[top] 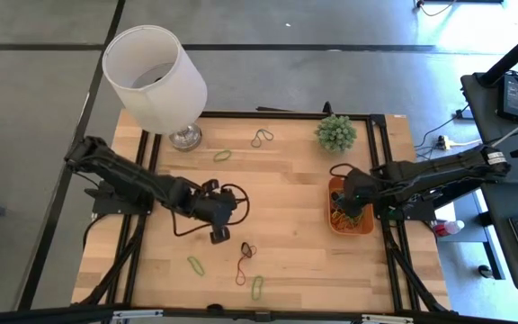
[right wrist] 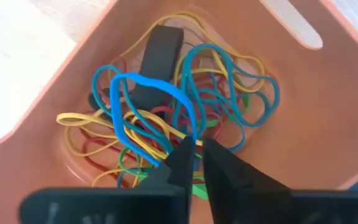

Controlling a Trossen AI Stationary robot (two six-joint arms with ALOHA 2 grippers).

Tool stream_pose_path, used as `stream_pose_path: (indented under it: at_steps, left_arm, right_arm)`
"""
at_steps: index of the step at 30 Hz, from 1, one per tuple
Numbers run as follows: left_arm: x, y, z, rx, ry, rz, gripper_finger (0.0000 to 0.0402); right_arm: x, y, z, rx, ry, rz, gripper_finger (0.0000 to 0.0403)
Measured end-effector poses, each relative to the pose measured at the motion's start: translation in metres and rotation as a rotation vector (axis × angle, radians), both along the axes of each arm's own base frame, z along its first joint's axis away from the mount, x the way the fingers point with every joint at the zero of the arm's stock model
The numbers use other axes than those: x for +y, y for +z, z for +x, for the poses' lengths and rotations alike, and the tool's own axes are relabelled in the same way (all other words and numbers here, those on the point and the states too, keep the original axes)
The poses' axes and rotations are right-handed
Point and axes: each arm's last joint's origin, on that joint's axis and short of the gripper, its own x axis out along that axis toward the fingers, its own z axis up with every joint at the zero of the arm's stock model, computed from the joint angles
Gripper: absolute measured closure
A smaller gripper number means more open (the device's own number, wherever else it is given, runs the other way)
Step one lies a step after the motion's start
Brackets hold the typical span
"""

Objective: Pick and place rubber bands into bin
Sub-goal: Put the blue rubber band into the orange bin, then put the green rubber band into the orange bin

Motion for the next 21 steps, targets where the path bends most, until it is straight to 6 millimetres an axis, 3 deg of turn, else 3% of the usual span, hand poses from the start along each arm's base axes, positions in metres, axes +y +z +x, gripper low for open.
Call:
stream_pose_path:
  at_steps: [5, 12, 16, 21]
  left_arm:
    - [-0.008, -0.004, -0.012, 0.075, 0.123, -0.056, 0.0398]
    - [-0.029, -0.007, -0.034, 0.187, 0.081, -0.075, 0.0363]
    - [-0.039, -0.009, -0.042, 0.224, 0.073, -0.071, 0.0322]
    - [-0.049, -0.016, -0.049, 0.302, 0.072, -0.067, 0.0265]
  right_arm:
    - [0.000, 0.002, -0.001, -0.016, 0.007, 0.019, 0.0302]
    - [0.000, 0.013, -0.005, -0.078, 0.007, 0.039, 0.0213]
    - [-0.001, 0.037, -0.008, -0.130, 0.001, 0.040, 0.0190]
    - [-0.002, 0.082, -0.013, -0.244, -0.002, 0.015, 0.0192]
